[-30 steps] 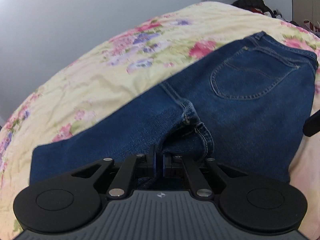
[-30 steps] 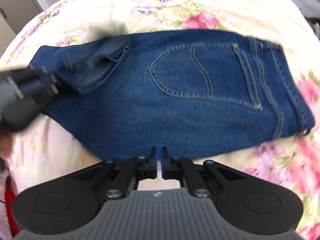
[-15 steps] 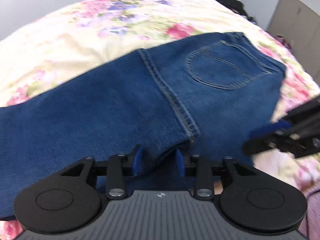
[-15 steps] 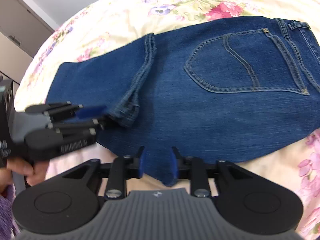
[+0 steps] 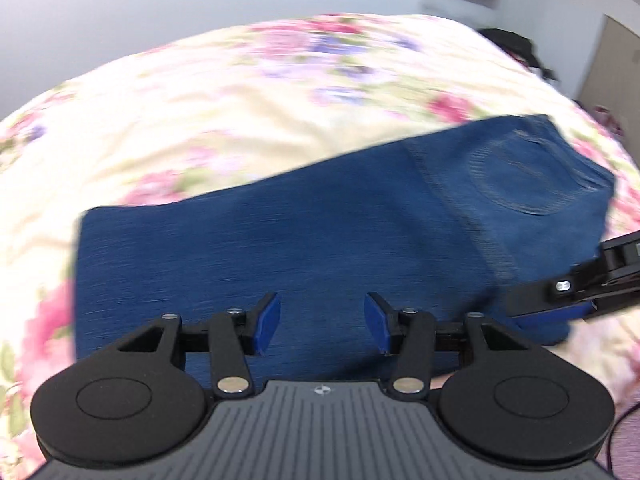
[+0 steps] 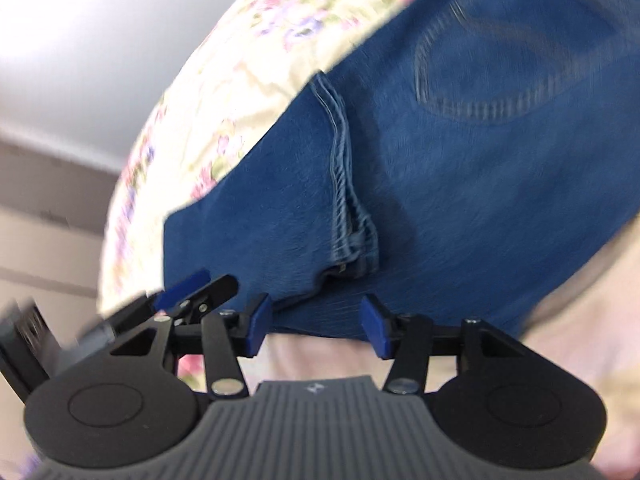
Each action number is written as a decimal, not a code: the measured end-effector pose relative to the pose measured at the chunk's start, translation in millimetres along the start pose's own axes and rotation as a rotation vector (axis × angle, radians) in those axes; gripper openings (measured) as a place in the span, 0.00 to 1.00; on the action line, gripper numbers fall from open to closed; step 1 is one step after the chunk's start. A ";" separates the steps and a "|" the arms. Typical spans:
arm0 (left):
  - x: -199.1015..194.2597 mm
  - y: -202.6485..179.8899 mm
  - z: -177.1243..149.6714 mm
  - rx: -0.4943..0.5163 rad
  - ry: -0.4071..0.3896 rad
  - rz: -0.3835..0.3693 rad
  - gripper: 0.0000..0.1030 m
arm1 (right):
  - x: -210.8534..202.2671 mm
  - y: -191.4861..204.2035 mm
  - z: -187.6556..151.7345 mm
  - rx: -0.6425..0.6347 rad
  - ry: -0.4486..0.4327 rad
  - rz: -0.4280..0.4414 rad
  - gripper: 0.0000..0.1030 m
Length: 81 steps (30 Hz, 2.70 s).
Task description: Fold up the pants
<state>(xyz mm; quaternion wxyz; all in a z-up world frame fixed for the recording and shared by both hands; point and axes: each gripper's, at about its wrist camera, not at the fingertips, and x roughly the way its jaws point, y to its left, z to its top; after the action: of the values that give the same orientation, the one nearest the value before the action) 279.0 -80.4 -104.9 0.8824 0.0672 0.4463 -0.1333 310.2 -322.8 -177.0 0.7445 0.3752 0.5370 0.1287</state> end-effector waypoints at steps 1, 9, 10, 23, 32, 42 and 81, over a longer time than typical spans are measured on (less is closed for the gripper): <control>0.5 6.7 -1.0 -0.005 -0.005 0.032 0.56 | 5.7 -1.8 -1.0 0.034 -0.002 0.017 0.45; 8.9 57.9 -12.7 -0.093 0.002 0.070 0.56 | 36.1 -24.7 7.4 0.292 -0.072 0.040 0.38; 10.7 60.8 -13.5 -0.097 0.002 0.065 0.56 | 38.1 -29.6 8.2 0.322 -0.077 0.037 0.34; 4.4 79.2 -18.1 -0.138 -0.045 0.106 0.55 | 18.7 -3.3 11.2 0.135 -0.205 -0.031 0.10; -28.0 108.2 -5.7 -0.287 -0.112 0.163 0.53 | -36.9 141.7 47.0 -0.447 -0.329 -0.230 0.06; -20.9 80.1 26.1 -0.261 -0.159 0.112 0.50 | -190.3 153.5 108.6 -0.594 -0.596 -0.327 0.06; 78.2 6.9 27.6 -0.107 0.069 0.141 0.47 | -162.4 -157.0 161.5 -0.059 -0.402 -0.432 0.32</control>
<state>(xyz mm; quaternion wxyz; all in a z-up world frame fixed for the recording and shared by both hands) 346.5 -94.1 -151.5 0.8760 0.0561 0.4769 -0.0444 358.4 -594.9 -149.3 0.8568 0.2484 0.4420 -0.0941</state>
